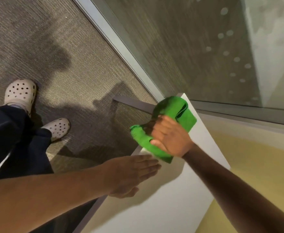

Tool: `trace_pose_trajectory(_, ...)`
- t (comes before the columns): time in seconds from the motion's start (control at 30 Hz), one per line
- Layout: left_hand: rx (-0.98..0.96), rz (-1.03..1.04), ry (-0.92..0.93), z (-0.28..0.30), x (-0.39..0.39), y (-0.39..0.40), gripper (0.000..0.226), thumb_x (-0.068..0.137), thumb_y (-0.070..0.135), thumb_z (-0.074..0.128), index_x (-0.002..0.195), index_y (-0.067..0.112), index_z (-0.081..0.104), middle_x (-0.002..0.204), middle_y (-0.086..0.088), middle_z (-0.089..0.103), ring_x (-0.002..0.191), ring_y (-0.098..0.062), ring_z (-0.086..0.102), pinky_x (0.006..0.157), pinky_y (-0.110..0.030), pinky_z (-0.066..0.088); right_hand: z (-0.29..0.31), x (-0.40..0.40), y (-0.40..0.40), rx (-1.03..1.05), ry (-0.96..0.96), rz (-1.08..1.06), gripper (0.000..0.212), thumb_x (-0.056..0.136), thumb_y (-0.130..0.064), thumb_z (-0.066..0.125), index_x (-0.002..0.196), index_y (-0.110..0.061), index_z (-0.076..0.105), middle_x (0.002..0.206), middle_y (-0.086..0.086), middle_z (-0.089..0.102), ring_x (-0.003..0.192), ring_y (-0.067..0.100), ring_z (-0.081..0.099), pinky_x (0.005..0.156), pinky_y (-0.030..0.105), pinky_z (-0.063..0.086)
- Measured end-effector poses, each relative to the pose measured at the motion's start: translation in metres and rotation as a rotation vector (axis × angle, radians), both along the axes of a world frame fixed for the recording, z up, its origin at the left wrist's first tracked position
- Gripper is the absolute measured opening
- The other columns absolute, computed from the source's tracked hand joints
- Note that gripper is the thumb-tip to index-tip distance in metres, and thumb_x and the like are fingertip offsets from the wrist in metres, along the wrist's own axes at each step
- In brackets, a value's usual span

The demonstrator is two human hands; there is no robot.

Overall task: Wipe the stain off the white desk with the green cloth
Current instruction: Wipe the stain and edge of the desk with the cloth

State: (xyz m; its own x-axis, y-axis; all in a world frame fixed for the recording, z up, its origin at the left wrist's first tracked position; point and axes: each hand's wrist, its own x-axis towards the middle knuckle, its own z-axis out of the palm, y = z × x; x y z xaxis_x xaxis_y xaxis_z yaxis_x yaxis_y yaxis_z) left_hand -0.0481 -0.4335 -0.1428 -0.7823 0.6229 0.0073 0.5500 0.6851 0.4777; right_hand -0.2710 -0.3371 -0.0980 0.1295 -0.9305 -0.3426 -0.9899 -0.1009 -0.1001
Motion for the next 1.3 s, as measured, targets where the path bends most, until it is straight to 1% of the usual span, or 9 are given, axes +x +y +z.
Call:
trace_pose_trajectory(0.13, 0.052, 0.035, 0.031, -0.004, 0.003, -0.002, 0.082, 0.110, 0.046, 0.032, 0.168, 0.001, -0.002, 0.178, -0.017, -0.009, 0.166, -0.030, -0.009, 0.133, -0.047, -0.008, 0.003, -0.057, -0.019, -0.054, 0.027, -0.229, 0.060, 0.113, -0.040, 0.025, 0.097, -0.002, 0.067, 0.090, 0.018, 0.064, 0.091, 0.036, 0.064, 0.121, 0.051, 0.034)
trace_pose_trajectory(0.23, 0.051, 0.067, 0.093, -0.005, 0.004, -0.003, 0.082, 0.109, 0.050, 0.032, 0.169, 0.001, 0.003, 0.178, -0.017, -0.002, 0.166, -0.031, -0.003, 0.129, -0.047, -0.017, -0.002, -0.061, -0.021, -0.153, 0.022, -0.522, 0.051, 0.114, -0.038, 0.029, 0.103, -0.004, 0.065, 0.106, 0.016, 0.065, 0.117, 0.034, 0.061, 0.125, 0.056, 0.030)
trace_pose_trajectory(0.3, 0.026, 0.086, 0.118, -0.006, 0.006, -0.003, 0.084, 0.106, 0.053, 0.036, 0.168, 0.001, 0.013, 0.178, -0.018, 0.009, 0.164, -0.033, 0.005, 0.130, -0.048, -0.009, -0.004, -0.035, -0.016, -0.192, 0.003, -0.659, 0.047, 0.114, -0.034, 0.032, 0.121, -0.003, 0.067, 0.126, 0.017, 0.067, 0.143, 0.032, 0.052, 0.131, 0.056, 0.021)
trace_pose_trajectory(0.4, 0.003, 0.117, 0.101, -0.006, 0.006, -0.001, 0.089, 0.101, 0.059, 0.042, 0.167, 0.002, 0.024, 0.177, -0.016, 0.018, 0.162, -0.032, 0.009, 0.129, -0.048, -0.005, -0.003, 0.015, 0.016, -0.133, -0.071, -0.499, 0.049, 0.114, -0.035, 0.031, 0.143, -0.005, 0.056, 0.147, 0.018, 0.060, 0.157, 0.032, 0.037, 0.134, 0.054, 0.010)
trace_pose_trajectory(0.53, -0.008, 0.113, 0.118, -0.010, 0.008, 0.003, 0.090, 0.104, 0.060, 0.038, 0.169, 0.003, 0.013, 0.179, -0.017, 0.004, 0.165, -0.030, 0.000, 0.128, -0.049, -0.017, 0.003, 0.002, 0.027, -0.009, -0.044, -0.218, 0.059, 0.114, -0.044, 0.022, 0.147, -0.008, 0.054, 0.148, 0.017, 0.062, 0.153, 0.032, 0.040, 0.135, 0.047, 0.010)
trace_pose_trajectory(0.87, 0.004, 0.140, 0.181, -0.009, 0.007, -0.001, 0.090, 0.105, 0.062, 0.033, 0.168, 0.001, 0.011, 0.179, -0.017, 0.008, 0.163, -0.034, 0.001, 0.128, -0.049, -0.007, 0.008, -0.028, -0.010, -0.169, 0.121, -0.559, 0.041, 0.112, -0.027, 0.039, 0.128, 0.000, 0.065, 0.135, 0.020, 0.063, 0.140, 0.039, 0.054, 0.126, 0.056, 0.033)
trace_pose_trajectory(1.07, -0.001, 0.119, 0.129, -0.012, 0.009, 0.002, 0.090, 0.106, 0.060, 0.034, 0.169, 0.002, 0.006, 0.179, -0.016, -0.003, 0.166, -0.031, -0.003, 0.126, -0.048, -0.019, 0.012, -0.029, 0.002, -0.075, 0.078, -0.181, 0.057, 0.114, -0.037, 0.033, 0.129, 0.003, 0.070, 0.128, 0.023, 0.071, 0.128, 0.041, 0.066, 0.123, 0.061, 0.038)
trace_pose_trajectory(1.2, -0.012, 0.078, 0.110, -0.012, 0.009, 0.003, 0.090, 0.107, 0.058, 0.035, 0.169, 0.003, 0.000, 0.178, -0.015, -0.008, 0.165, -0.030, -0.010, 0.126, -0.046, -0.027, 0.009, -0.070, -0.015, -0.129, 0.117, -0.422, 0.051, 0.113, -0.034, 0.033, 0.121, 0.003, 0.068, 0.127, 0.024, 0.067, 0.123, 0.043, 0.063, 0.121, 0.062, 0.037)
trace_pose_trajectory(1.3, 0.021, 0.086, 0.125, -0.011, 0.007, 0.002, 0.089, 0.107, 0.060, 0.033, 0.169, 0.003, 0.004, 0.179, -0.016, -0.003, 0.166, -0.031, -0.005, 0.128, -0.047, -0.019, 0.006, -0.054, -0.011, -0.175, 0.041, -0.576, 0.039, 0.112, -0.024, 0.040, 0.131, 0.000, 0.064, 0.136, 0.018, 0.063, 0.139, 0.038, 0.054, 0.130, 0.054, 0.027)
